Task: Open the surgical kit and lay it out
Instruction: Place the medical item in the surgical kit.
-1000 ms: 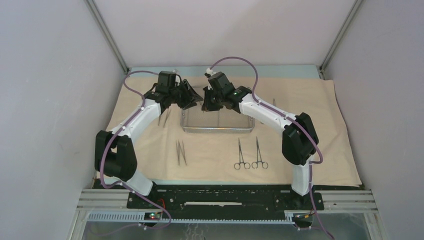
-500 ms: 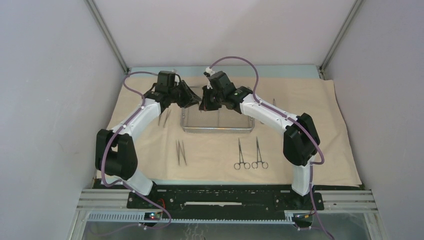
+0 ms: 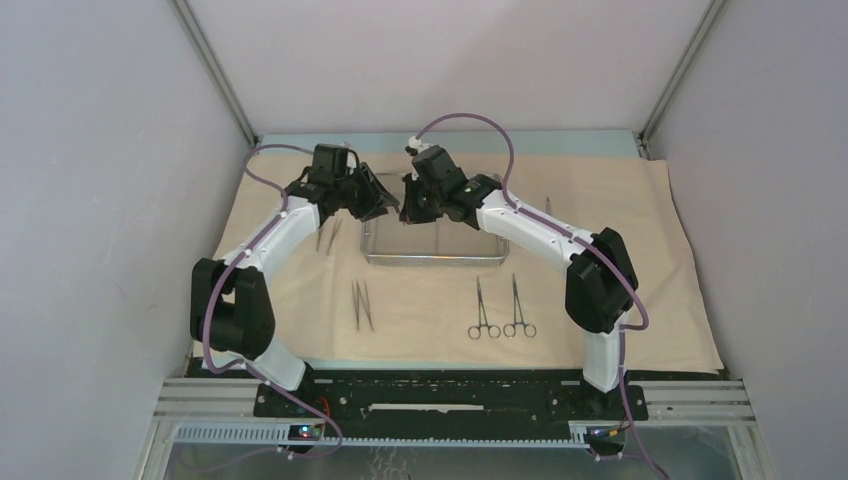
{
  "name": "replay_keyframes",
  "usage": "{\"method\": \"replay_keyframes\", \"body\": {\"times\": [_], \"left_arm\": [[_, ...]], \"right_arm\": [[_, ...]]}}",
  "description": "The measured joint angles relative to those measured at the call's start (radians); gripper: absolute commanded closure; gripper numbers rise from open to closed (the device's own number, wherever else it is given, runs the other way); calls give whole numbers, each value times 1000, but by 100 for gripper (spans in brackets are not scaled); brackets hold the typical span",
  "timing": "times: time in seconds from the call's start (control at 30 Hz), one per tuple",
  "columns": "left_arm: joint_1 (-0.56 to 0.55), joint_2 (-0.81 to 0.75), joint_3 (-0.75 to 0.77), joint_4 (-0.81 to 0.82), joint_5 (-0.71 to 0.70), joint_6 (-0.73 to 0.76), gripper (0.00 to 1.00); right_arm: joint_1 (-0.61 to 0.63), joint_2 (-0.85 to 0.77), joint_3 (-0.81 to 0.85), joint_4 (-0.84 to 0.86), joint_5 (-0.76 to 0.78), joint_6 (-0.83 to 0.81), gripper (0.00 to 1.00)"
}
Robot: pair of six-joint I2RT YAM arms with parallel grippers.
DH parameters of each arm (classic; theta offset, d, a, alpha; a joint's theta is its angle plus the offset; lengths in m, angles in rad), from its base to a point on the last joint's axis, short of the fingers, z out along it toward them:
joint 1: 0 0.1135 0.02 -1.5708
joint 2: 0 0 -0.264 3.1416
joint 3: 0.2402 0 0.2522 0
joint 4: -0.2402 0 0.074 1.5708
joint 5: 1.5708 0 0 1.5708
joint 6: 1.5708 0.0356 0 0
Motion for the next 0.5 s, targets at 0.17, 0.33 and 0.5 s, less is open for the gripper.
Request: {"method": "replay_keyframes", "body": {"times": [0.17,0.33,0.5], "left_arm": [[0,0,19,-86,-46,31,59],[1,0,67,-148,-80,55,59],[1,1,86,-183,-93,55,59]], "right_arm": [[59,5,62,-70,151,-35,100],[101,22,112,-89,291,-85,100],[121,57,121,-94,415,-135,100]]}}
